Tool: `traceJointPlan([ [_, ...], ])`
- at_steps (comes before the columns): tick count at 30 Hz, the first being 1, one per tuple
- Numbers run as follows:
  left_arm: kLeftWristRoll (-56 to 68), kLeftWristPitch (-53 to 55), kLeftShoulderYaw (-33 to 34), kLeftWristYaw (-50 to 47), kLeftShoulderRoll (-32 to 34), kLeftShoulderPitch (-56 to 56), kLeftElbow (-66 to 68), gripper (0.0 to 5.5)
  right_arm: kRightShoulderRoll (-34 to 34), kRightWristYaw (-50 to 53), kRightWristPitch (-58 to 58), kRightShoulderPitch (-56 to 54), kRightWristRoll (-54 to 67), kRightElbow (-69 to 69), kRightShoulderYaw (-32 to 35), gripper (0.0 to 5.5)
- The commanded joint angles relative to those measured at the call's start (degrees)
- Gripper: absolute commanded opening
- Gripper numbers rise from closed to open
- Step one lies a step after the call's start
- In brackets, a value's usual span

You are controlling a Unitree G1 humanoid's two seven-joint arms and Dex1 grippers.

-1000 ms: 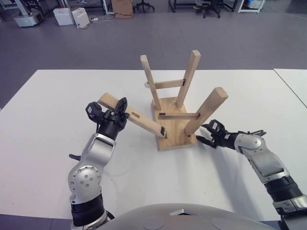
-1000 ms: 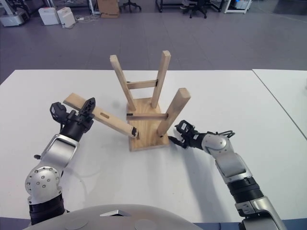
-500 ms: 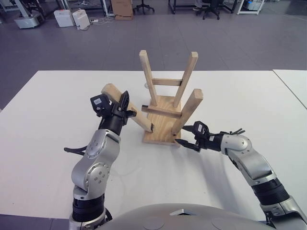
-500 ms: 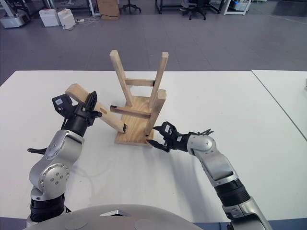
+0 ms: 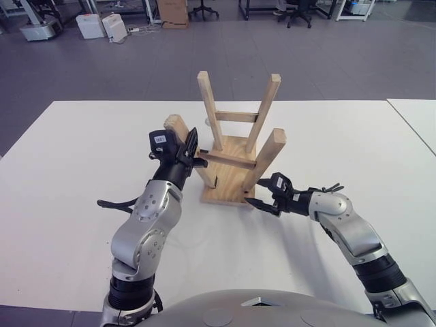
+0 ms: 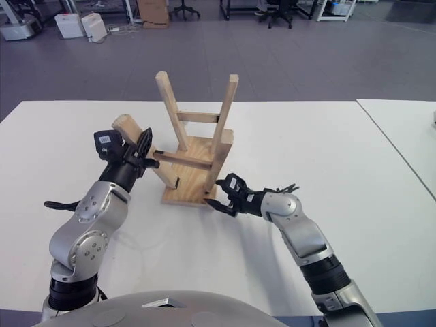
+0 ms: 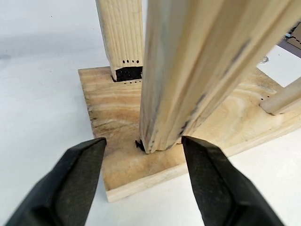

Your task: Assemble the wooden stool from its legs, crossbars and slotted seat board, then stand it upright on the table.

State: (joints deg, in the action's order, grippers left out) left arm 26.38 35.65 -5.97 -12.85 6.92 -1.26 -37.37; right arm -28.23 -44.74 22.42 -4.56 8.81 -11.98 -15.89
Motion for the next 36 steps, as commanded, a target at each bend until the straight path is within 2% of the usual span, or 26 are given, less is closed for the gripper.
traceJointPlan([
  [1,-2.28,4.25,0.67,0.65,1.44,1.93,1.73,1.02,0.47,0.08,0.61,-1.52,-0.02,-0.12,-0.2,3.0],
  [8,-6.73,6.45,-5.49,4.58,4.24,-1.55,4.24,1.02,0.19,0.11,0.77,-1.41,-0.78,-0.88,-0.97,3.0],
  [13,-19.33,7.81,-13.81,9.36,17.34,-0.06,8.83,2.08,0.07,-0.27,0.86,-1.87,-1.06,-0.32,-1.33,3.0],
  [15,-22.27,8.72,-15.32,10.77,19.77,-0.19,9.62,2.42,-0.03,-0.26,0.96,-1.87,-1.14,-0.27,-1.33,3.0],
  [17,-23.47,8.94,-16.42,12.26,20.07,-0.24,9.62,2.8,-0.11,-0.17,1.12,-1.67,-1.09,-0.45,-1.26,3.0],
  [21,-20.97,5.2,-14.95,14.75,15.03,-1.06,7.06,2.8,-0.07,0.28,1.6,-1.29,-0.52,-1.26,-0.34,3.0],
  [24,-12.19,1.27,-7.86,15.97,6.83,-1.98,2.12,2.8,0.99,2.1,3.63,-0.98,3.76,-4.05,5.22,3.0],
  [26,-7.96,0.37,-4.24,17.3,4.51,-0.85,0.15,2.8,0.93,3.37,5.78,0.15,7.0,-7.43,9.68,3.0],
  [29,-3.92,0.49,-0.21,19.81,4.97,2.29,-2.69,2.8,-3.03,3.54,10.09,4.24,11.98,-15.56,18.26,3.0],
  [32,-0.21,0.68,0.75,23.44,6.17,2.14,-6.91,2.8,-9.81,1.27,12.87,9.07,14.17,-19.55,26.53,3.0],
  [34,2.11,-0.88,3.1,26.24,8.02,-1.3,-10.26,2.8,-11.7,1.1,14.46,8.75,18.54,-19.04,34.89,3.0],
  [36,6.81,-0.85,8.04,27.06,9.3,-8.48,-11.47,2.8,-11.01,2.38,17.86,3.83,29.73,-19.43,42.84,3.0],
])
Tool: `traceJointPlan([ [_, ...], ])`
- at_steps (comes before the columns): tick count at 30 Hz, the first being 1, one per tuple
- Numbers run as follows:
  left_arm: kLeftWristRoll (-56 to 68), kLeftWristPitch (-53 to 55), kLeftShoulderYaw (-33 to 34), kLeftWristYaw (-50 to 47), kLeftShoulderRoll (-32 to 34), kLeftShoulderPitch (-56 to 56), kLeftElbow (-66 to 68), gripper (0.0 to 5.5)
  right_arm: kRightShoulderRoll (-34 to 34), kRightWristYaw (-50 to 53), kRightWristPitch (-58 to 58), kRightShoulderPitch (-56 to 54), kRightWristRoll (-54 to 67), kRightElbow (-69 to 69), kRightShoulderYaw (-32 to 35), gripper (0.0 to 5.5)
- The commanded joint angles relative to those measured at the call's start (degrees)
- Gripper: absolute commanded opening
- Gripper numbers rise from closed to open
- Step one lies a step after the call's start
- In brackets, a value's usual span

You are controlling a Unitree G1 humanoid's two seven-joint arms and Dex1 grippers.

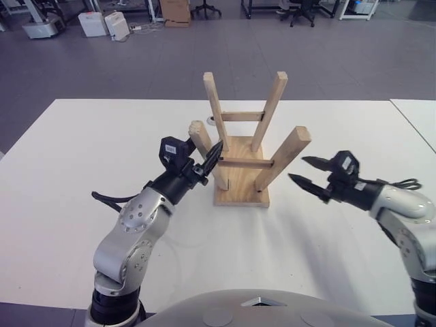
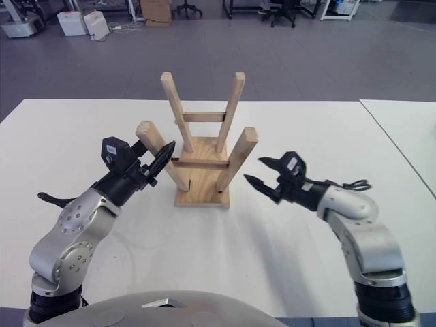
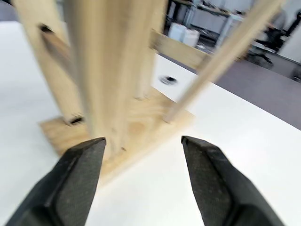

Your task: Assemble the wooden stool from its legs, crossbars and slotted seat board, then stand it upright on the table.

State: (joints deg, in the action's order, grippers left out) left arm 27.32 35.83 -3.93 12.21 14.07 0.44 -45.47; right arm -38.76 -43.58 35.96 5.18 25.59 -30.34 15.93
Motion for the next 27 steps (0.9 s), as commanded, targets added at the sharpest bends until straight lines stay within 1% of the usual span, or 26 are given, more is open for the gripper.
traceJointPlan([
  [1,9.56,-0.2,9.13,1.29,2.48,-14.95,-2.86,2.8,-0.34,2.27,5.89,-9.26,19.17,-1.25,13.85,3.0],
  [2,14.01,0.71,12.33,0.13,3.14,-20.4,-1.43,2.8,-0.63,3.73,6.92,-13.19,24.22,-0.76,15.52,3.0],
  [3,18.34,1.55,15.45,-0.82,4.26,-26.28,1.07,2.8,-0.57,6.17,7.86,-18.21,27.56,0.69,15.84,3.0],
  [5,24.08,2.74,19.37,-0.98,6.28,-34.41,7.29,2.8,1.35,12.88,9.47,-27.34,30.1,4.03,13.26,3.0],
  [6,25.2,3.37,20.14,-0.43,7.21,-36.23,10.12,2.8,2.78,16.24,10.43,-30.57,30.77,5.29,11.35,3.0],
  [7,24.73,3.88,19.43,1.2,8.2,-36.27,13.2,2.8,4.65,19.44,11.46,-32.75,30.82,6.08,8.82,3.0],
  [9,22.35,4.49,15.25,5.84,9.38,-32.57,18.46,2.8,8.01,23.11,13.0,-33.33,29.81,6.39,3.28,3.0],
  [12,21.67,3.56,8.72,11.93,6.84,-24.86,22.22,2.8,10.75,24.36,14.88,-28.55,28.26,7.5,-2.65,3.0],
  [15,19.16,1.27,4.09,14.8,3.71,-20.04,26.03,2.8,11.13,22.69,13.68,-24.23,25.83,9.64,-5.03,3.0],
  [17,15.19,-1.41,0.97,15.96,3.26,-18.47,28.5,2.8,10.94,21.88,13.28,-23.49,25.76,10.33,-5.53,3.0],
  [19,10.86,-3.88,-1.98,16.17,3.44,-18.31,31.25,2.8,11.04,21.17,13.59,-23.59,27.16,9.73,-6.17,3.0],
  [23,3.59,-6.4,-8.78,15.09,2.3,-19.89,33.86,2.8,11.78,20.34,14.7,-23.11,28.87,5.61,-9.92,3.0],
  [25,1.79,-6.79,-10.44,14.07,1.75,-19.77,33.15,2.8,12.1,20.86,14.71,-23.31,28.56,4.84,-11.02,3.0],
  [26,2.2,-6.45,-10.22,13.45,1.73,-19.23,31.44,2.8,11.83,21.0,14.5,-23.52,28.1,4.8,-11.16,3.0],
  [27,3.94,-5.41,-8.53,12.56,2.39,-18.41,28.08,2.8,11.11,21.41,14.07,-24.42,27.88,5.38,-9.82,3.0],
])
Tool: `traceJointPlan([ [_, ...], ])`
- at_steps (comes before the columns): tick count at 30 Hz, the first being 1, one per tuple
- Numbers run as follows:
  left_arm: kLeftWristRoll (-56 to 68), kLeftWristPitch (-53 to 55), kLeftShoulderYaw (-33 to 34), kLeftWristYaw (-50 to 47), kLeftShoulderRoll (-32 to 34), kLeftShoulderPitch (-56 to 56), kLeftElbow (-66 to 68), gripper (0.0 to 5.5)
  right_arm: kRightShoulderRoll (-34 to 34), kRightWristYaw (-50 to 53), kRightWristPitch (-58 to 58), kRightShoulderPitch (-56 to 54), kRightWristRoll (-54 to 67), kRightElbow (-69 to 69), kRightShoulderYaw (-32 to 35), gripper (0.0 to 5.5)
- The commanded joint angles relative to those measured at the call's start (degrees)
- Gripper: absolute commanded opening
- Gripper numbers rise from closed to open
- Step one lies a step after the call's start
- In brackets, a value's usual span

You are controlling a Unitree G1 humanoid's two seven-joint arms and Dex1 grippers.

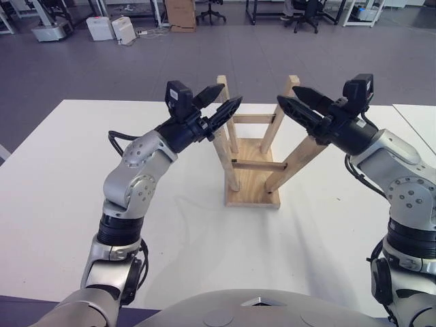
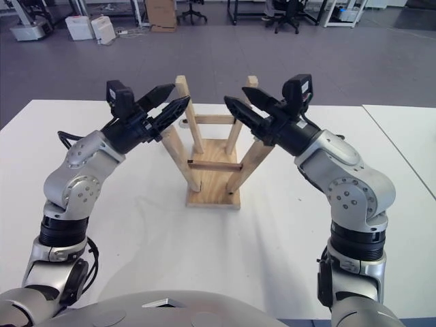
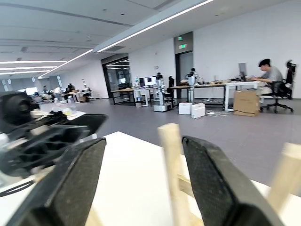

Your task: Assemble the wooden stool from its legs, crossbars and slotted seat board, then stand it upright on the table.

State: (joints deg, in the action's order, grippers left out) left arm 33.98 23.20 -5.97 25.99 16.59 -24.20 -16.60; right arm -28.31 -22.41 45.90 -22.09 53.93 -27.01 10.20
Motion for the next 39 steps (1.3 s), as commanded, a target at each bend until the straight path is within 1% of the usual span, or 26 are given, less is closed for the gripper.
traceJointPlan([
  [1,-0.78,8.23,-4.57,-1.93,0.58,6.82,-3.9,2.8,-0.16,0.56,3.78,2.05,-0.33,2.38,-2.51,3.0],
  [3,3.63,10.78,1.05,-2.86,2.44,5.72,-8.63,2.8,-2.03,1.19,3.71,-0.14,1.18,2.65,1.96,3.0],
  [4,5.82,12.08,4.16,-3.13,3.42,3.44,-9.3,2.8,-3.16,1.31,4.08,-1.36,2.36,2.5,3.93,3.0],
  [6,9.85,13.97,10.2,-3.88,4.97,-4.45,-7.6,2.8,-5.65,1.2,4.71,-4.55,4.36,2.03,7.12,3.0],
  [7,11.27,14.56,12.2,-4.17,5.54,-8.23,-6.4,2.8,-6.7,1.24,4.92,-6.25,5.25,2.02,8.15,3.0],
  [8,12.44,15.15,13.48,-4.19,5.95,-11.85,-5.53,2.8,-7.72,1.25,5.14,-8.31,6.28,2.1,9.01,3.0],
  [11,16.79,17.03,14.34,-3.41,5.47,-19.45,-4.99,2.8,-10.35,2.11,5.44,-13.65,9.6,2.96,11.68,3.0],
  [13,16.24,16.65,12.73,-2.37,4.04,-22.22,-1.49,2.8,-12.0,1.89,5.24,-14.05,7.39,6.23,11.61,3.0],
  [15,13.65,15.04,9.57,-0.21,1.77,-22.94,4.27,2.8,-11.86,1.85,5.1,-12.82,4.64,10.63,10.01,3.0],
  [18,6.85,10.73,2.27,5.32,-1.47,-19.7,14.98,2.8,-9.63,-0.29,4.66,-8.06,0.23,15.52,5.3,3.0],
  [20,3.35,8.72,-1.08,8.41,-3.91,-15.62,23.04,2.8,-8.35,-2.56,4.3,-3.35,-2.51,17.57,1.8,3.0],
  [21,0.58,7.09,-3.24,10.17,-3.81,-13.38,26.58,2.8,-7.37,-3.08,3.87,-1.63,-3.32,18.03,0.9,3.0],
  [22,-0.24,6.59,-3.53,11.01,-3.8,-11.46,28.24,2.8,-6.41,-3.32,3.34,-1.02,-2.98,17.61,1.25,3.0],
  [24,2.91,7.89,-0.5,11.0,-4.36,-11.47,26.15,2.8,-5.35,-3.45,2.63,-3.01,0.57,15.99,4.59,3.0],
  [27,13.93,12.52,8.22,7.37,-5.97,-16.19,18.96,2.8,-5.1,-3.15,1.66,-9.09,7.94,16.17,11.57,3.0],
  [28,17.23,13.98,11.12,6.09,-5.6,-17.08,16.27,2.8,-5.34,-3.08,0.06,-11.39,8.83,18.07,13.82,3.0],
  [30,22.36,15.99,17.04,4.32,-2.78,-17.12,11.76,2.8,-7.58,-6.33,-4.22,-14.17,5.26,25.73,15.18,3.0],
  [32,24.41,16.67,22.38,3.04,0.97,-15.43,10.29,2.8,-9.98,-11.48,-11.39,-13.64,-6.13,36.12,8.77,3.0],
  [33,23.96,16.39,24.43,2.69,2.9,-13.89,10.54,2.8,-9.4,-13.26,-15.18,-13.46,-11.71,42.19,4.69,3.0],
  [35,22.72,15.97,26.79,1.98,5.46,-11.39,11.46,2.8,-7.08,-16.77,-20.98,-13.2,-19.1,50.39,-1.07,3.0],
  [37,17.4,14.22,27.03,2.98,9.12,-4.72,13.36,2.8,-1.68,-24.79,-23.54,-10.75,-21.5,53.97,-6.76,3.0],
  [39,10.67,12.5,25.47,4.3,13.02,3.62,14.87,2.8,1.48,-32.76,-23.28,-5.83,-21.92,50.12,-12.27,3.0],
])
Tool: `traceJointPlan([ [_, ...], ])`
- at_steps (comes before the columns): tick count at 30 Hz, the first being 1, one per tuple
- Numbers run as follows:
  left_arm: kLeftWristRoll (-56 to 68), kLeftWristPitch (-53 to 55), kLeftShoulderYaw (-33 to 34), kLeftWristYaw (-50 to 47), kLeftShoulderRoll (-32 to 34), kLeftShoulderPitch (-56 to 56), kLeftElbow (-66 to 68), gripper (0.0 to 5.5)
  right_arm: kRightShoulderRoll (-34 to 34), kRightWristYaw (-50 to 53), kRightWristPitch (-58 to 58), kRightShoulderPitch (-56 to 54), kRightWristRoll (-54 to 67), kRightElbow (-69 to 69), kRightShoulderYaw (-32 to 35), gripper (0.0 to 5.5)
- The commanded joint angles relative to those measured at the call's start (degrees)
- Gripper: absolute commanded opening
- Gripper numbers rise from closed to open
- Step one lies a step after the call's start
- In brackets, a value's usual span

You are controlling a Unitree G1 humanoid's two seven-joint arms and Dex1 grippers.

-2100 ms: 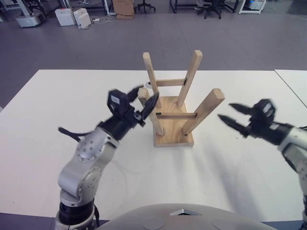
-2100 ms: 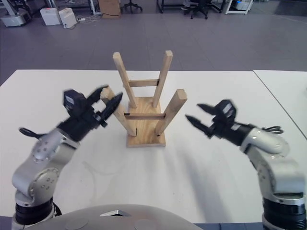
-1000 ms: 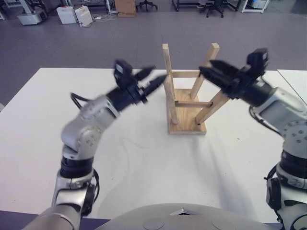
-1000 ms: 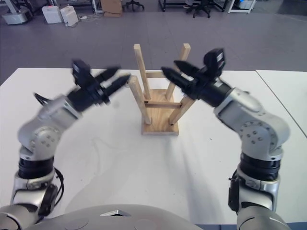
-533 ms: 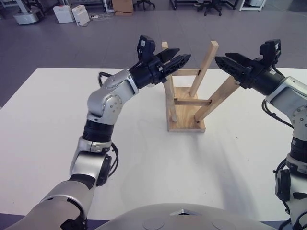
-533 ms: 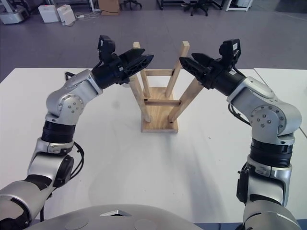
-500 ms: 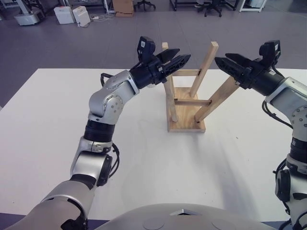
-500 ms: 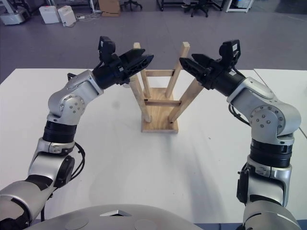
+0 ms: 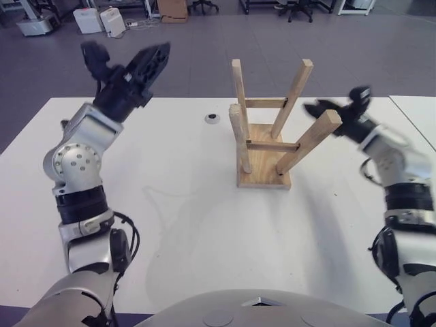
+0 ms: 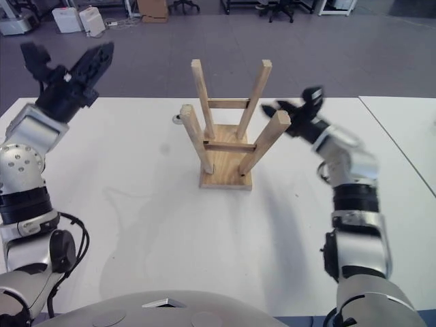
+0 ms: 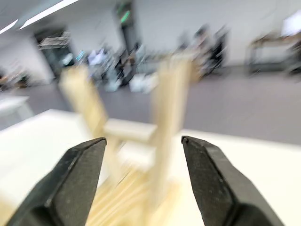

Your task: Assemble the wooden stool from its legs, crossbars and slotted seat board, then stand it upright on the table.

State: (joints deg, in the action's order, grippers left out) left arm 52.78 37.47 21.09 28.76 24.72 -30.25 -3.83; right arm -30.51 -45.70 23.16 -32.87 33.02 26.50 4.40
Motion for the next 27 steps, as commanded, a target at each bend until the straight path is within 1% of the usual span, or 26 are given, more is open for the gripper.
traceJointPlan([
  [1,-11.75,-2.86,-2.95,2.73,7.12,14.58,1.74,2.8,3.76,-11.99,1.18,8.64,-0.14,-9.55,-9.02,3.0],
  [2,-14.44,-3.64,-3.61,4.07,8.85,19.91,0.7,2.8,3.42,-13.33,2.72,13.01,0.19,-17.26,-11.96,3.0],
  [3,-16.73,-4.27,-4.35,5.25,10.37,25.08,-1.32,2.8,3.49,-11.8,2.82,17.21,-1.27,-23.97,-14.14,3.0],
  [4,-18.03,-4.55,-4.83,6.0,11.16,28.58,-2.87,2.8,3.53,-9.13,2.71,20.46,-3.25,-28.47,-15.24,3.0],
  [5,-20.34,-5.08,-6.16,6.54,12.4,32.04,-4.75,2.8,2.21,-5.39,1.85,24.92,-6.5,-32.59,-14.7,3.0],
  [6,-22.48,-5.65,-7.45,6.9,13.47,34.77,-6.48,2.8,0.29,-3.06,1.6,29.36,-8.46,-36.46,-13.31,3.0],
  [8,-26.65,-6.95,-10.48,8.09,15.49,40.74,-11.06,2.8,-4.69,-3.16,4.62,41.22,-5.58,-47.04,-6.57,3.0],
  [10,-27.72,-6.71,-13.3,9.63,16.16,44.27,-16.42,2.8,-8.67,-5.53,6.18,50.06,-2.48,-50.58,0.84,3.0],
  [11,-28.89,-6.5,-15.59,10.51,16.91,44.67,-18.32,2.8,-10.06,-5.77,5.17,50.93,-3.34,-47.4,3.41,3.0],
  [12,-31.53,-7.01,-18.83,11.18,18.05,44.59,-19.16,2.8,-10.78,-5.65,4.03,49.18,-4.07,-41.96,5.34,3.0],
  [14,-36.4,-8.56,-24.24,10.93,17.69,42.01,-17.18,2.8,-10.22,-2.7,0.01,39.92,-8.38,-27.96,5.53,3.0],
  [15,-38.93,-9.32,-26.7,10.3,16.85,39.71,-15.23,2.8,-9.03,-0.78,-2.34,34.38,-11.06,-21.05,4.28,3.0],
  [17,-45.35,-11.65,-32.5,9.58,15.86,34.79,-10.21,2.8,-5.69,2.28,-8.42,24.08,-18.41,-6.98,-1.03,3.0],
  [19,-49.04,-12.99,-36.13,8.56,13.28,30.44,-4.65,2.8,-2.53,0.82,-13.07,20.18,-23.28,1.06,-6.57,3.0],
  [21,-51.09,-14.57,-37.6,6.05,9.4,26.76,0.88,2.8,-1.08,-2.36,-15.87,21.25,-24.4,2.71,-9.11,3.0],
  [22,-51.68,-15.61,-37.35,3.37,6.69,25.25,3.76,2.8,-0.81,-3.83,-16.17,23.12,-23.62,0.69,-9.54,3.0],
  [23,-51.83,-16.7,-36.07,-0.05,3.72,24.35,5.98,2.8,-0.86,-4.73,-16.1,25.28,-22.94,-2.52,-9.99,3.0],
  [25,-49.73,-16.43,-31.03,-7.16,-1.48,25.08,6.95,2.8,-1.1,-4.15,-14.83,29.33,-22.46,-10.89,-10.55,3.0],
  [27,-49.88,-16.36,-27.08,-11.81,-2.87,29.35,3.64,2.8,-0.7,1.08,-12.06,32.42,-22.85,-18.77,-8.55,3.0],
])
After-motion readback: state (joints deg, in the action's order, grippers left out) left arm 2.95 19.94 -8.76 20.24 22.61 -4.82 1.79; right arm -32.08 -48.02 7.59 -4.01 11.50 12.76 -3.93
